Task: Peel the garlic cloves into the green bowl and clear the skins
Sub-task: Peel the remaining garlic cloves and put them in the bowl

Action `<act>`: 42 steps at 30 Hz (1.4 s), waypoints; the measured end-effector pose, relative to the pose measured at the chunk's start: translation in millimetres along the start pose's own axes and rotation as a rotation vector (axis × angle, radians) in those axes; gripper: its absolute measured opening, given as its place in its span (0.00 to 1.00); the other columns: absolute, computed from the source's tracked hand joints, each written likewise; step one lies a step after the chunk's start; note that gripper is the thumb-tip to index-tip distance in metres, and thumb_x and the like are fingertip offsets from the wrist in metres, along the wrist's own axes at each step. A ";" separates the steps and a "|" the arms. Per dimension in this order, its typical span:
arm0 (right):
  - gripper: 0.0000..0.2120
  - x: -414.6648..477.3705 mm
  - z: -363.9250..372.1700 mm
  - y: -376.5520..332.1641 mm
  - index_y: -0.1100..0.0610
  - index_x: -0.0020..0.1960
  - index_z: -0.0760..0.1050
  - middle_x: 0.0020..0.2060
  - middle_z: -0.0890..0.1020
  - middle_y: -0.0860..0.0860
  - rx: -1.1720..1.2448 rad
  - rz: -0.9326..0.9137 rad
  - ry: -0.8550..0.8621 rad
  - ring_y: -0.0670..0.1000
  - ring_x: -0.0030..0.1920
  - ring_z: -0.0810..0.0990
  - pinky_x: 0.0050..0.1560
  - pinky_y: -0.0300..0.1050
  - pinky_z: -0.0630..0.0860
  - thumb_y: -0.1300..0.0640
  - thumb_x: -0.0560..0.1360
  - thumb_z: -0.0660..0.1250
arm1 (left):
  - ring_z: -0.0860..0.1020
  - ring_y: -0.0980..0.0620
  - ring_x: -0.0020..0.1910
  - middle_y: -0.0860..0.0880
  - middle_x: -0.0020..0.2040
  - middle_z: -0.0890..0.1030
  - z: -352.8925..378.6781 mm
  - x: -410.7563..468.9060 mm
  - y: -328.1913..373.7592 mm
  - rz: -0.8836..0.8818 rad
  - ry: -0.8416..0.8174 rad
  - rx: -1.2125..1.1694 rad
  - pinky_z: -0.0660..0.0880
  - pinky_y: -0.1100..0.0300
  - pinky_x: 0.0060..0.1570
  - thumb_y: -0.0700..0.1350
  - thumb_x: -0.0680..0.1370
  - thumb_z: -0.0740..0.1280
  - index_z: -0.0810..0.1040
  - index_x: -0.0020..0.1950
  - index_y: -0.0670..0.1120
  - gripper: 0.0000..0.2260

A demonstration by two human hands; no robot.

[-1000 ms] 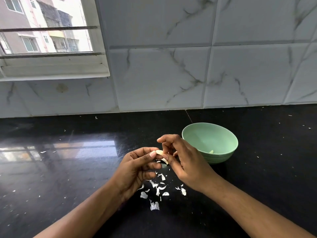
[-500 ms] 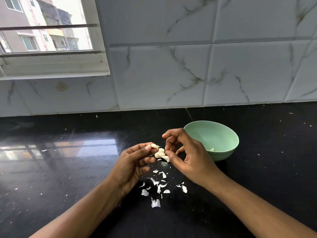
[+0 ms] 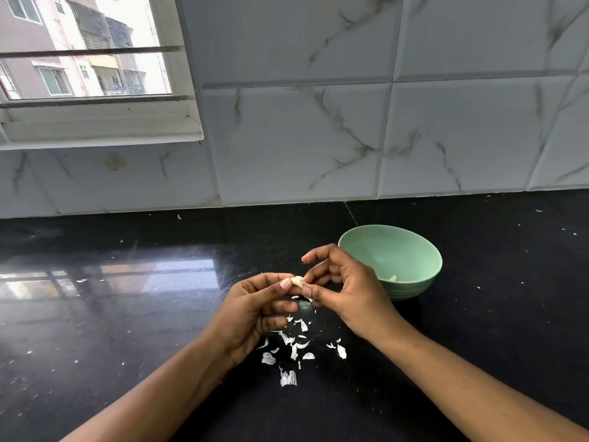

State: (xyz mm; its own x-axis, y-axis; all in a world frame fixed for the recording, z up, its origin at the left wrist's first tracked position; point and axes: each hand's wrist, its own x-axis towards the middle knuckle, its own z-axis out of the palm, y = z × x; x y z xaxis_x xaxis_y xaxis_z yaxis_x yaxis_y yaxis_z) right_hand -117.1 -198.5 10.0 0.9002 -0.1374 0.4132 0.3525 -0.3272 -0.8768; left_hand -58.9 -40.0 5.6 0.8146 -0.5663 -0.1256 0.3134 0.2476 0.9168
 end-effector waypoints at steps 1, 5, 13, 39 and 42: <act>0.15 0.3 -0.8 -0.2 0.51 0.50 0.75 0.36 0.81 0.49 0.006 0.006 0.015 0.44 0.38 0.81 0.38 0.41 0.80 0.63 0.68 0.75 | 0.81 0.55 0.28 0.42 0.41 0.84 0.1 -0.3 0.4 0.007 -0.004 0.012 0.74 0.66 0.21 0.39 0.68 0.69 0.81 0.46 0.40 0.08; 0.16 2.1 -5.9 -2.7 0.51 0.50 0.75 0.35 0.83 0.49 -0.040 0.015 0.007 0.44 0.36 0.81 0.39 0.39 0.79 0.62 0.68 0.76 | 0.81 0.53 0.29 0.42 0.43 0.84 1.7 -2.1 2.7 0.069 -0.033 0.094 0.75 0.65 0.23 0.40 0.67 0.70 0.82 0.52 0.44 0.14; 0.14 0.4 -6.5 -8.5 0.50 0.49 0.75 0.35 0.82 0.46 -0.166 -0.055 0.047 0.43 0.36 0.80 0.40 0.31 0.73 0.61 0.68 0.76 | 0.80 0.54 0.29 0.43 0.40 0.84 1.3 -1.6 -0.2 0.095 -0.004 0.128 0.75 0.65 0.24 0.40 0.68 0.70 0.84 0.44 0.43 0.08; 0.09 1.2 -12.6 -10.3 0.53 0.39 0.79 0.34 0.79 0.46 -0.308 -0.004 -0.113 0.42 0.34 0.78 0.36 0.37 0.76 0.63 0.65 0.77 | 0.77 0.55 0.24 0.45 0.34 0.82 -0.4 3.0 -0.4 0.060 0.103 0.133 0.71 0.66 0.20 0.45 0.67 0.70 0.81 0.40 0.40 0.08; 0.10 -0.7 -6.6 -5.0 0.52 0.44 0.79 0.43 0.78 0.45 -0.297 0.012 -0.150 0.46 0.40 0.81 0.37 0.38 0.79 0.64 0.68 0.75 | 0.77 0.54 0.25 0.45 0.34 0.81 -1.9 3.8 -1.5 0.079 0.102 0.180 0.72 0.65 0.22 0.47 0.67 0.71 0.81 0.40 0.39 0.11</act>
State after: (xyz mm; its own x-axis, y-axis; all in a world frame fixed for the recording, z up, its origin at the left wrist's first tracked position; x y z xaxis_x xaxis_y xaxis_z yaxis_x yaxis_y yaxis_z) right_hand -121.2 -202.9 15.8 0.9393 -0.0108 0.3430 0.2717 -0.5875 -0.7623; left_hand -55.3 -41.1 3.1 0.8811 -0.4660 -0.0799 0.1620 0.1388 0.9770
